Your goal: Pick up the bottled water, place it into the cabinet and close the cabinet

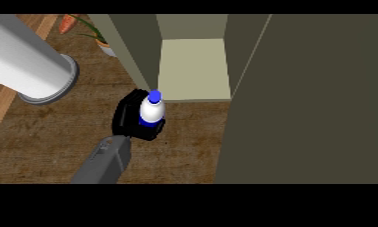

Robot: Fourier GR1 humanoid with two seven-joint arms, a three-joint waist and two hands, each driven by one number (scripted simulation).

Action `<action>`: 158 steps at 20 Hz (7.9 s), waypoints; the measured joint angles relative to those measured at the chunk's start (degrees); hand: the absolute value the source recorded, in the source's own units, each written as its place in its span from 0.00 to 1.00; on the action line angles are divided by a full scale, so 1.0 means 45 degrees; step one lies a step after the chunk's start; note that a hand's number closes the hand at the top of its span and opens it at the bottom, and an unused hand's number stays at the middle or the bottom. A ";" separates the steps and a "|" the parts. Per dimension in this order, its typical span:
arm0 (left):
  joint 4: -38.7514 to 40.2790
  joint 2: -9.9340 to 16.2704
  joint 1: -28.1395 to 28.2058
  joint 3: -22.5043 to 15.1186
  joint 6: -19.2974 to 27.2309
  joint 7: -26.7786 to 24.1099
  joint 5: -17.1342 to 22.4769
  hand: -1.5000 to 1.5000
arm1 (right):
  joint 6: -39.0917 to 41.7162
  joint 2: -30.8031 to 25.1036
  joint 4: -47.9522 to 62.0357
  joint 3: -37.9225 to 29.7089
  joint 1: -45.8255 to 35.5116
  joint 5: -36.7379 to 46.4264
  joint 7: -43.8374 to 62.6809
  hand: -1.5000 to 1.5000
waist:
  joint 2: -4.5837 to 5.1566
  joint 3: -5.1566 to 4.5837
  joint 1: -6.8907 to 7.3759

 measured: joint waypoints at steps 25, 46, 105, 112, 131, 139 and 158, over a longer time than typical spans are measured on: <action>-0.2114 0.1016 0.0883 -0.3040 0.4522 0.1776 0.3774 1.00 | 0.1825 -0.0184 0.1564 -0.2637 -0.0494 -0.3582 -0.0703 0.00 | -0.0029 0.0135 -0.0604; -0.2998 0.0986 0.1297 -0.3360 0.9108 0.1316 0.3635 1.00 | 0.3087 -0.1352 0.2645 -0.4275 -0.0942 -0.6241 -0.0788 0.00 | 0.0027 0.0218 -0.1157; -0.1504 0.2535 -0.0146 -0.3736 0.8524 0.1516 0.3783 1.00 | 0.4359 -0.2341 0.4055 -0.4661 -0.2092 -0.7396 -0.0909 0.00 | 0.0312 -0.0025 -0.1781; -0.0839 0.2050 -0.0584 -0.3530 0.7871 0.1416 0.4041 1.00 | 0.4561 -0.2431 0.3813 -0.4815 -0.1740 -0.7379 -0.0844 0.00 | 0.0264 -0.0056 -0.1300; -0.0112 0.0688 0.0212 -0.4158 0.4191 0.1669 0.4727 0.00 | 0.5035 -0.2583 0.1934 -0.4330 -0.0474 -0.7921 0.0051 1.00 | 0.0078 -0.0092 -0.0186; -0.2797 0.0740 0.1290 -0.5306 0.1850 0.1268 0.4405 0.00 | 0.4735 -0.2570 0.1645 -0.4127 -0.0054 -0.8009 0.0269 1.00 | -0.0132 -0.0054 0.0233; -1.1792 0.6176 0.7663 -0.4654 0.1131 0.1573 0.4707 0.00 | 0.3353 -0.2120 0.1196 0.1560 -0.0902 -0.7860 0.1289 1.00 | -0.0177 -0.0057 0.0663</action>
